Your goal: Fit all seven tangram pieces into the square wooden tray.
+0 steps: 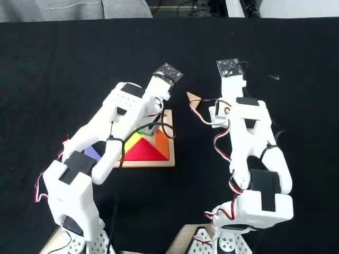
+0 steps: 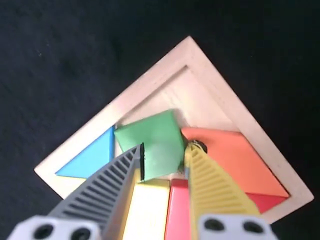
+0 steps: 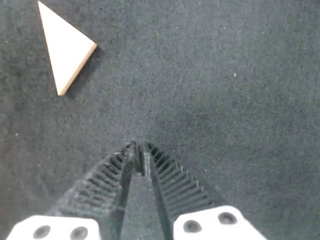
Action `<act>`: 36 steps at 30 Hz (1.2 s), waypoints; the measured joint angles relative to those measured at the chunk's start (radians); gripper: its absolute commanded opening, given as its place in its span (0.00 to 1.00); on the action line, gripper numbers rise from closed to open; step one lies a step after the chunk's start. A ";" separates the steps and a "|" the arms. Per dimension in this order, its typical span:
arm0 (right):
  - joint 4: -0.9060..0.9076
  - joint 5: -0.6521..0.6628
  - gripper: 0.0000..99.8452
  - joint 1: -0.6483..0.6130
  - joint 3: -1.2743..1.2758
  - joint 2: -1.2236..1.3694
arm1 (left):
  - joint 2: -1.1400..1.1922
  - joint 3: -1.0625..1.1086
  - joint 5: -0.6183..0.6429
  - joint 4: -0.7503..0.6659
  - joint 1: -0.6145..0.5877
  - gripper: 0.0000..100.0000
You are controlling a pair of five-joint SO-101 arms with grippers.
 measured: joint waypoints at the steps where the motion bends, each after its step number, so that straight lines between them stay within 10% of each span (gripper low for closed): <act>1: 0.000 0.000 0.01 0.000 0.000 0.000 | 0.000 0.011 -0.005 0.000 0.000 0.15; 36: 0.000 0.000 0.01 0.000 0.000 0.000 | -0.428 0.063 -0.071 0.169 -0.241 0.15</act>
